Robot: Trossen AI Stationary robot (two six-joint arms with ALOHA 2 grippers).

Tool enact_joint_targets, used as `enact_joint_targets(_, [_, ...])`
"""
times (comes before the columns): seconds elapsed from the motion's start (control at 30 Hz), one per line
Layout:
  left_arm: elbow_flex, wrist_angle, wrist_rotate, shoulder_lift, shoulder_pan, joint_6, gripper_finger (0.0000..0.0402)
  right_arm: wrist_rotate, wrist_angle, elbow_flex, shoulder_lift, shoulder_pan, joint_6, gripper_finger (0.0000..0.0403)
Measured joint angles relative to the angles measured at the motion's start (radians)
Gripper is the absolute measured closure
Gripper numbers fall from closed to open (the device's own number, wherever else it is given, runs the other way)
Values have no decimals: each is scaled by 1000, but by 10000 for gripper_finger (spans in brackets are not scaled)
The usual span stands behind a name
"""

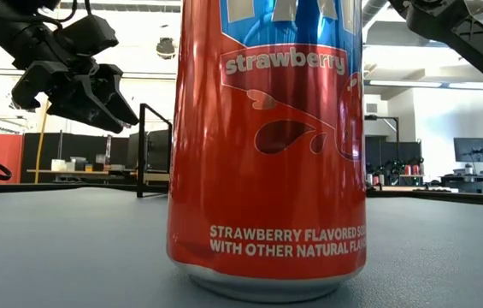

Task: Place canned beverage on shelf
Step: Put the top blue soda can on the shelf aligned with the other blue soda can

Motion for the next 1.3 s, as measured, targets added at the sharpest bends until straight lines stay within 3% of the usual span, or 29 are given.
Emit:
enact_joint_targets(0.53, [0,0,0,0,0,0,120,8,-3,0,0,-3,451,192])
enact_joint_targets(0.83, [0,0,0,0,0,0,120,16,41,-1,0,-2,447,189])
enact_joint_targets(1.3, [0,-1,0,0,0,-1,120,22,38,-1,2,-2,419,124])
